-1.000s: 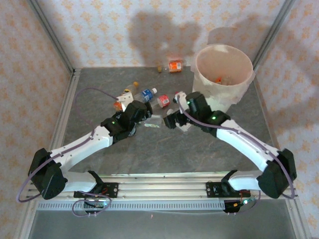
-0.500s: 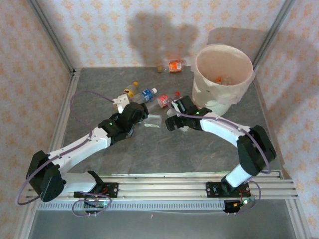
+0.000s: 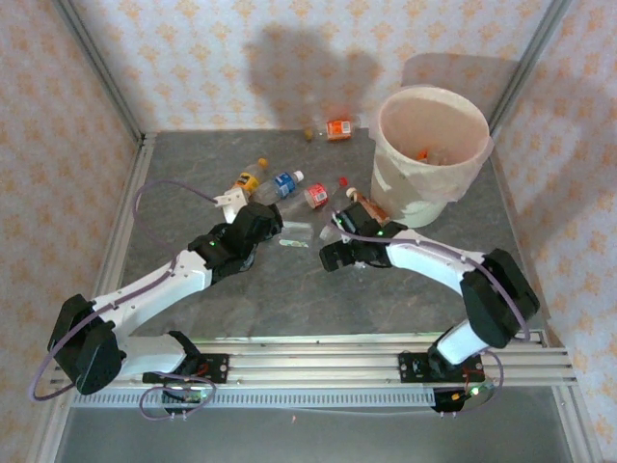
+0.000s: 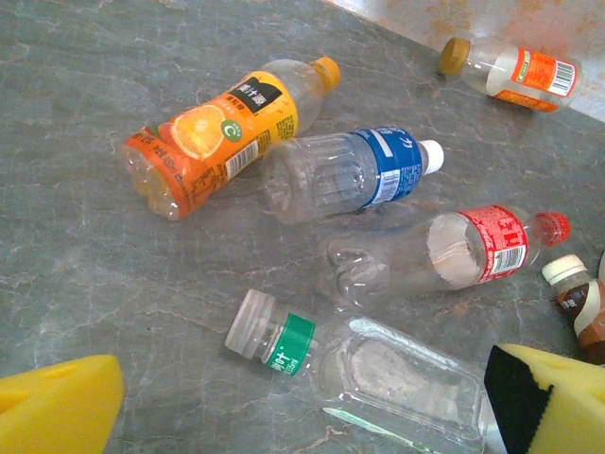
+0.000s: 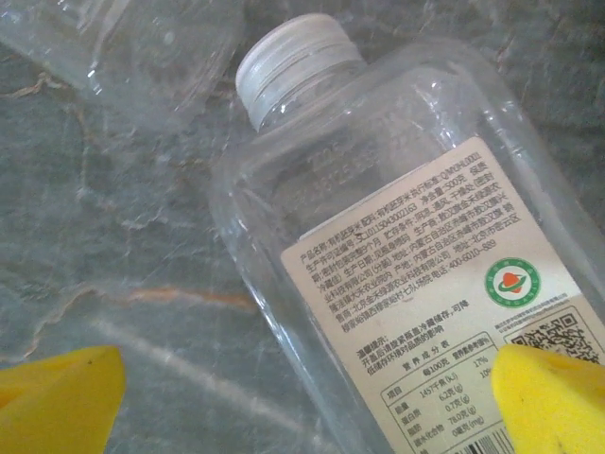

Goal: Put the plastic bottles in the bin

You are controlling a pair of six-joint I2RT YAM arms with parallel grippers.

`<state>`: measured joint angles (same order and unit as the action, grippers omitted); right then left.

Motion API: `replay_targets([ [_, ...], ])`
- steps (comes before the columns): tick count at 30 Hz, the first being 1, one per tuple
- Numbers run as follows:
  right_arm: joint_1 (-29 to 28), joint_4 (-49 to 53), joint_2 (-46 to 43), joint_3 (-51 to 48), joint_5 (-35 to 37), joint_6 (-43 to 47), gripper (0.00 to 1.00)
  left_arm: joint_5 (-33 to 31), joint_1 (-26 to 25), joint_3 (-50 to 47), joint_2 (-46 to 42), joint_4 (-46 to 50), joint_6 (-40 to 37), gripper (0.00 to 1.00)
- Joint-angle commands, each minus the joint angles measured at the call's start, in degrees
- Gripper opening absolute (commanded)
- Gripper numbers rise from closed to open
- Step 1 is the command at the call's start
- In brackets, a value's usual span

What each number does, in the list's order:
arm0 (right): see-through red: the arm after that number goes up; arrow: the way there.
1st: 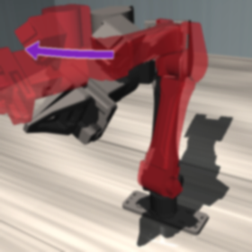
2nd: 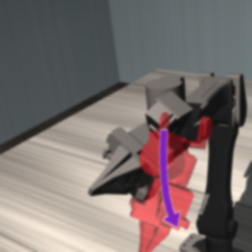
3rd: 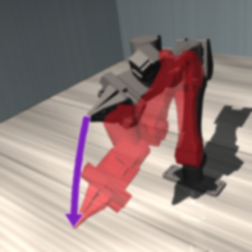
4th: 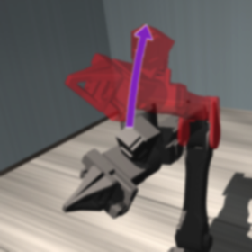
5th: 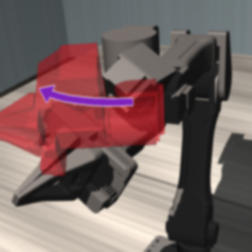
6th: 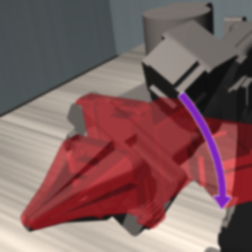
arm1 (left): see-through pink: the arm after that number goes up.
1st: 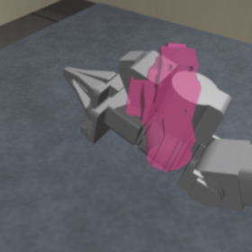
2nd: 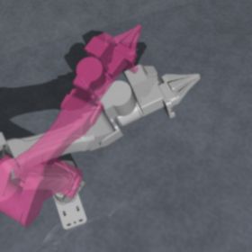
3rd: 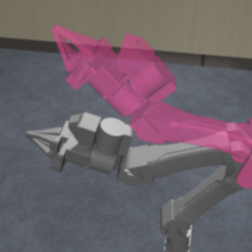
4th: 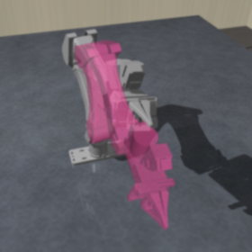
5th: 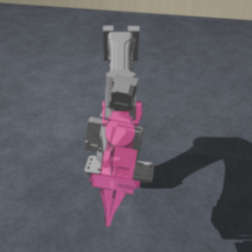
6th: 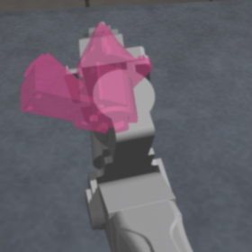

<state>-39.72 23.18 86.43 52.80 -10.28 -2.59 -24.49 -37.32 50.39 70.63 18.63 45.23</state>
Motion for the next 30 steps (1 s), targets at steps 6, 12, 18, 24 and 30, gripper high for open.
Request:
replay_targets([
  [6, -5.2, 2.2, -5.1, -3.9, -4.3, -19.2, 0.99, -1.0, 0.7, -1.6, -0.9, -1.2, 1.9, 1.00],
  [12, -5.9, 9.0, -5.3, 2.8, -1.0, -13.9, 0.99, 0.9, 0.8, -1.5, -0.9, -1.6, 1.1, 1.00],
  [18, -4.8, 21.4, -1.0, 9.4, 12.0, -3.8, 0.99, 0.6, 1.0, -1.8, -2.2, -1.2, 0.8, 1.00],
  [24, -4.5, 23.4, 2.0, 11.5, 13.0, 0.4, 0.99, 0.6, 1.3, -2.9, -3.3, -1.0, 1.5, 1.00],
  [30, -4.0, 26.3, 4.4, 11.2, 3.6, 5.5, 0.99, 0.8, 1.5, -3.4, -4.2, -0.1, 2.0, 1.00],
])
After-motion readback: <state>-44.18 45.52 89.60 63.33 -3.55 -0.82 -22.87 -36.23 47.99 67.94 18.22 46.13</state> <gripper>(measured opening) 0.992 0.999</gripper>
